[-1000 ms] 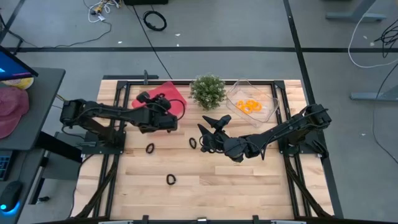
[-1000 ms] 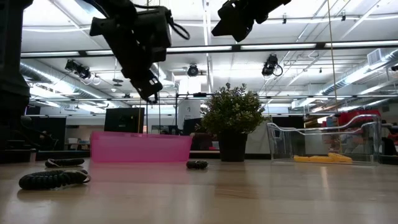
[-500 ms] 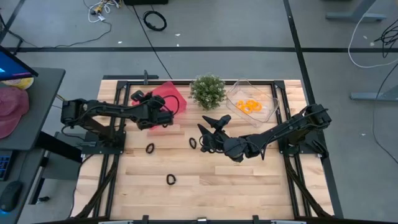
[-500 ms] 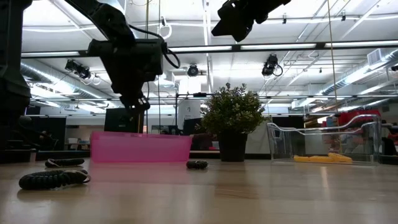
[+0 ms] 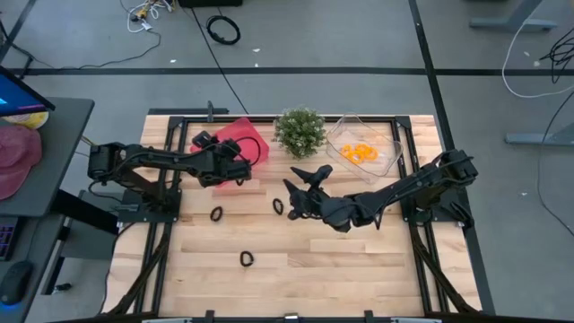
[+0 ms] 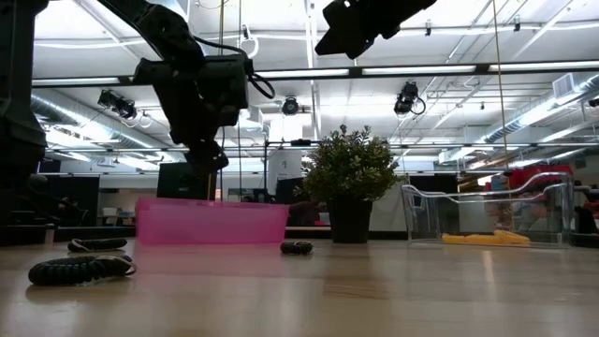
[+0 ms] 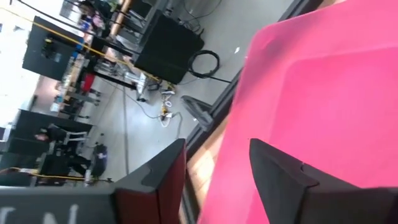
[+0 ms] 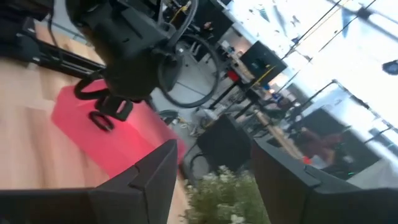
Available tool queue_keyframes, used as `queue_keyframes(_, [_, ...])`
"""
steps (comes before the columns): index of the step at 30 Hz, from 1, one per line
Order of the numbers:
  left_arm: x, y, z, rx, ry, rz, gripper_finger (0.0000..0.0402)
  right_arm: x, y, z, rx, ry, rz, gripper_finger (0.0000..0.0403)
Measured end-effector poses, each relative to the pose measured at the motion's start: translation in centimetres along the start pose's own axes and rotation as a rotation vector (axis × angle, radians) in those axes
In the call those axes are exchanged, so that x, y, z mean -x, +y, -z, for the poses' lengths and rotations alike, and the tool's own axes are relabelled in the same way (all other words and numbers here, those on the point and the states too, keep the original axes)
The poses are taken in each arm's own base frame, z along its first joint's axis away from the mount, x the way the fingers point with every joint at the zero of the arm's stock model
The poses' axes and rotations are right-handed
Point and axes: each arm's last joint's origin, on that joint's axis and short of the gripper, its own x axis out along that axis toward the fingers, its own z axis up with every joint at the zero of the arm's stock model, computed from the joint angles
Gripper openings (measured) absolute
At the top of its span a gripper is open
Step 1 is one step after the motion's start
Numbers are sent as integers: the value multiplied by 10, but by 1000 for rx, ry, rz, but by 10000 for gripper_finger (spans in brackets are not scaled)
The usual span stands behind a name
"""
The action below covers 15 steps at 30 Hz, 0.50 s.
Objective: Sort spring keychains
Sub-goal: Put the black spring keychain into the pink bin
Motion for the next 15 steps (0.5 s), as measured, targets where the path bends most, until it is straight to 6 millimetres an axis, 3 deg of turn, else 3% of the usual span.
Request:
queue_keyframes(8, [5, 3, -9, 70, -20, 154, 182, -31, 0, 27, -196, 53, -300, 207])
queue_keyframes(15, [29, 27, -16, 192, -123, 316, 181, -49, -1, 53, -282, 170, -728, 207])
